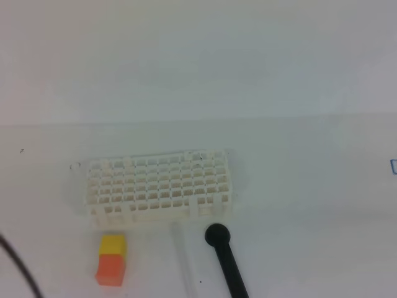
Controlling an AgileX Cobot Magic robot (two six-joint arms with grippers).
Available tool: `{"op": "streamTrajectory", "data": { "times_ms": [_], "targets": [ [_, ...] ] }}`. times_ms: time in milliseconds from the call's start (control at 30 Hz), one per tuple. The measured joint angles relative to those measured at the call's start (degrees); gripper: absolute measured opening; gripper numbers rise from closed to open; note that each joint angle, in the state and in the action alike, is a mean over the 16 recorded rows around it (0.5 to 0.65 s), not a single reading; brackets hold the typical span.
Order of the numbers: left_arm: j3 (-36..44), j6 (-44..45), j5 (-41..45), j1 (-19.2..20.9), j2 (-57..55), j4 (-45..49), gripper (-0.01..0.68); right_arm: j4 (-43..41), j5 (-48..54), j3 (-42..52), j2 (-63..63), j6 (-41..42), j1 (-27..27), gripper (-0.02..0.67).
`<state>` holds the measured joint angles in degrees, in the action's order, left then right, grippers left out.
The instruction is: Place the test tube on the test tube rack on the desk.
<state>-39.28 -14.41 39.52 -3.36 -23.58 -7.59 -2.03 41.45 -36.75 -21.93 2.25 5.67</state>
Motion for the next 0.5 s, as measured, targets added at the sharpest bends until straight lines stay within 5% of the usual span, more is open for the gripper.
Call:
{"op": "streamTrajectory", "data": {
  "times_ms": [500],
  "targets": [
    [0.52,36.9,9.88,-0.11,-26.15,-40.78,-0.001,1.13,8.92,-1.98,-2.79,0.26,0.0,-0.001]
  ]
}}
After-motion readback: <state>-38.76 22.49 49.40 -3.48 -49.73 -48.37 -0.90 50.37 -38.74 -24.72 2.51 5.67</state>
